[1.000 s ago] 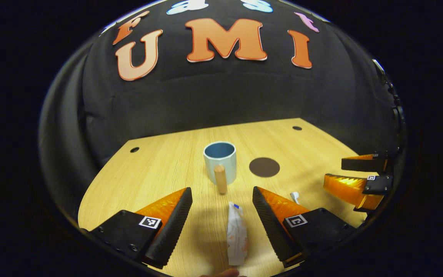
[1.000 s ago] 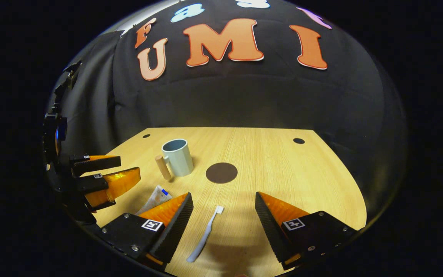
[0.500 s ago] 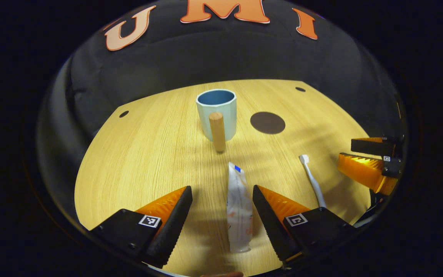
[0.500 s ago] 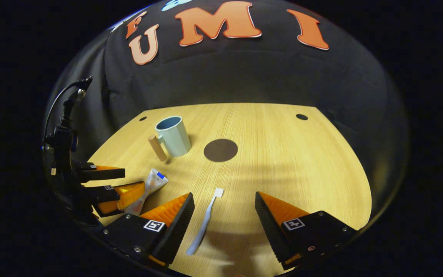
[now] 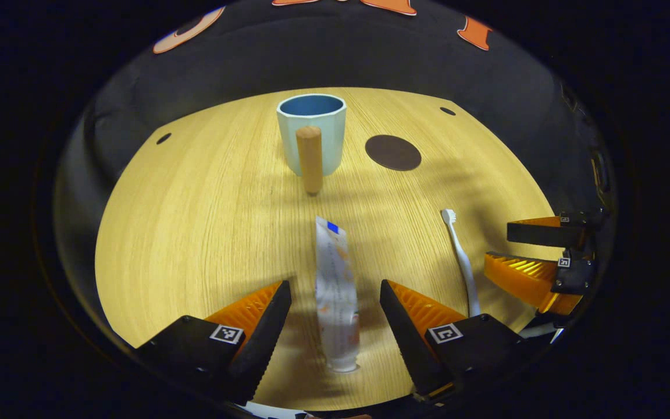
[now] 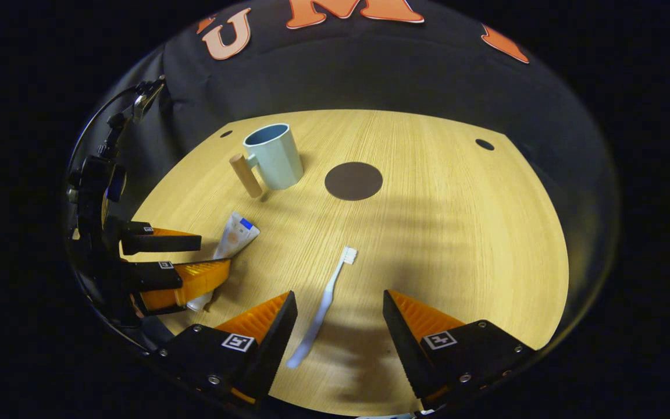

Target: Put the toothbrush and toothpaste on the desktop into the cup, then pick up the cup and place it on the coaster on the desktop.

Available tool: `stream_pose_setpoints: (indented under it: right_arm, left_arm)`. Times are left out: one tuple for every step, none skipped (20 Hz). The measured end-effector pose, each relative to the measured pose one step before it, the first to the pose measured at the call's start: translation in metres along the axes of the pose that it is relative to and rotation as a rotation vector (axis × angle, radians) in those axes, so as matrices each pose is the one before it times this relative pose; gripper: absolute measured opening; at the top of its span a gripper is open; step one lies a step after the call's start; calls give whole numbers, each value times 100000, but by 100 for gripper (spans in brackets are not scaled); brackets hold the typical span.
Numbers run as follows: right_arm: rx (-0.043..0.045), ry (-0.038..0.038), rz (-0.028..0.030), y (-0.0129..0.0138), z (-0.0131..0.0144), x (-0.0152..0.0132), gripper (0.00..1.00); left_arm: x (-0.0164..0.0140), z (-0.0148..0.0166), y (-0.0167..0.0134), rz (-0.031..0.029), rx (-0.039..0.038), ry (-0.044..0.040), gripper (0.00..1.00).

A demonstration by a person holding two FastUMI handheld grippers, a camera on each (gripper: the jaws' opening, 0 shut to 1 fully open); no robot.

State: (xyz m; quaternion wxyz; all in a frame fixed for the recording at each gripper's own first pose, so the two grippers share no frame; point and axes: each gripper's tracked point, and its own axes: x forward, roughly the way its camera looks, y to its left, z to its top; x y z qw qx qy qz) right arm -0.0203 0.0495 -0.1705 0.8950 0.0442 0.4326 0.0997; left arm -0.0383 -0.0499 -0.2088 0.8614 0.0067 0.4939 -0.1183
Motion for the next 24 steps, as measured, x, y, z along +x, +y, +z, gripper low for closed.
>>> stream_pose_setpoints:
  right_arm:
    - [457,1389,-355,-51,31,16,89]
    - [523,1382,-78,64,-219,134,89]
    - [897,1299,156,51,-148,171,88]
    - [995,1402,730,111,-246,142,87]
    - [1256,1522,541,-38,-143,26,86]
    - [1099,1370,556,139,-143,-41,85]
    - [659,972,230,21,56,35,85]
    - [174,673,-362,-28,-138,85,85]
    - [-296,588,-563,-70,-55,50,85]
    - [-574,571,-458,38,-59,-16,85]
    - [-350,380,40,89,-135,80,85]
    - [-480,537,181,78,-113,77,85]
    - [-514,714,-235,11,-128,168,85]
    - [-310,695,-677,48,-45,253,85]
    - [-166,819,-512,106,-140,268,85]
    - [132,1069,137,150,-86,159,85]
    - [257,670,408,262,-24,230,85]
    - [424,1429,53,123,-115,239,84]
    - [1202,1006,124,172,-43,169,80]
    - [905,1805,257,221,-272,145,78]
    - [530,1387,397,177,-205,96,76]
    - [-820,894,-313,74,-85,194,74]
    - [-692,539,-804,20,-127,297,71]
    - [-657,746,-1025,-18,-139,187,70]
  left_arm:
    - [155,-276,-84,-257,228,1592,100]
    - [294,-233,-16,-132,-53,1268,99]
    - [117,-250,-109,-441,-874,1589,97]
    - [208,-337,23,-246,-1087,2337,87]
    - [115,-551,34,-220,-1688,3285,82]
    - [153,-337,314,849,-1107,2883,75]
    - [257,-343,-11,-685,-2396,2586,65]
    - [42,-261,-43,-608,-1096,2023,55]
    - [43,323,131,-63,181,224,54]
    - [203,109,188,951,360,630,53]
    - [-157,105,181,2261,1391,-57,49]
    - [117,193,430,2732,-107,-546,50]
    - [126,145,238,1101,1793,-474,45]
    - [120,48,46,-473,301,-300,45]
    - [51,473,56,-752,-396,-1164,46]
    - [262,58,-69,-689,-281,910,34]
    - [44,463,-3,-899,512,-1322,35]
    - [224,288,-15,-1023,-432,170,35]
    - [-12,594,244,-97,212,-1983,35]
    - [205,403,137,-1258,-1515,532,24]
    - [-77,561,15,-1393,-489,-42,24]
    - [42,550,129,-534,-306,-464,24]
    - [1,689,228,-39,-326,-518,24]
    - [-17,845,173,223,-183,-855,24]
